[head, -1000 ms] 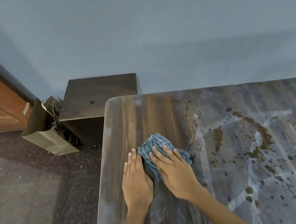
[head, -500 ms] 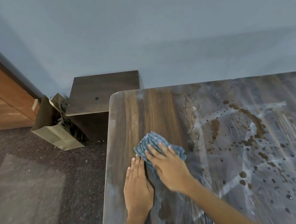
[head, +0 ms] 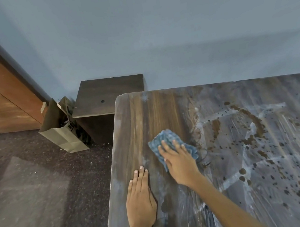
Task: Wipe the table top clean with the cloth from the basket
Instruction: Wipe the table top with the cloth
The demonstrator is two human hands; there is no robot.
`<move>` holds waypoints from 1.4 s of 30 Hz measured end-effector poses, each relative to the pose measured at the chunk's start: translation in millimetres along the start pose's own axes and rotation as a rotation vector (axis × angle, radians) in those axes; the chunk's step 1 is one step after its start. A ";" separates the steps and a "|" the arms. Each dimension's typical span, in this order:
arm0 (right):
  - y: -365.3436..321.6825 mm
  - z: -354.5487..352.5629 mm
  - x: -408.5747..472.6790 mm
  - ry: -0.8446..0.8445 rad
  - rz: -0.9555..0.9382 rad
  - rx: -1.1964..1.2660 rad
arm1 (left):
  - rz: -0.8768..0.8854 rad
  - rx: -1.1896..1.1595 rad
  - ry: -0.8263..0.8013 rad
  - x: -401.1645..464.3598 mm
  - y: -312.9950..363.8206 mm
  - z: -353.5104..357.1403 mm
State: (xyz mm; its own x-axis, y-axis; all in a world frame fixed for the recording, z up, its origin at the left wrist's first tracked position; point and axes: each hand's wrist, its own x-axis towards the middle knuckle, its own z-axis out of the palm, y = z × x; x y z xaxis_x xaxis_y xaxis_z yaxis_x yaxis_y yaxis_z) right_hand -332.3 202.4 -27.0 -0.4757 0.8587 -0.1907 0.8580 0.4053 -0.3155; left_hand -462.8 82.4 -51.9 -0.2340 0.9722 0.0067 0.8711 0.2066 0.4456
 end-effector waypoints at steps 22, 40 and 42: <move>-30.4 34.8 -62.4 -0.032 -0.282 -0.074 | -0.303 0.032 0.121 -26.0 -0.4 0.4; -20.8 34.6 -83.4 -0.053 -0.200 -0.125 | -0.204 0.036 0.096 -36.7 -12.9 3.6; 4.2 27.1 -78.3 -0.097 -0.100 -0.102 | -0.203 0.029 0.094 -37.0 -12.9 3.7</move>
State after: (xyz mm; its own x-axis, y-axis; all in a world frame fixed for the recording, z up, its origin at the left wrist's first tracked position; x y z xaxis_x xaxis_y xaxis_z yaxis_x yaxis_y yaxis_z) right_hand -296.6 128.3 -38.6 -0.5718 0.7802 -0.2537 0.8184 0.5210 -0.2424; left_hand -463.8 44.2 -61.2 -0.4439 0.8960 0.0036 0.8137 0.4015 0.4203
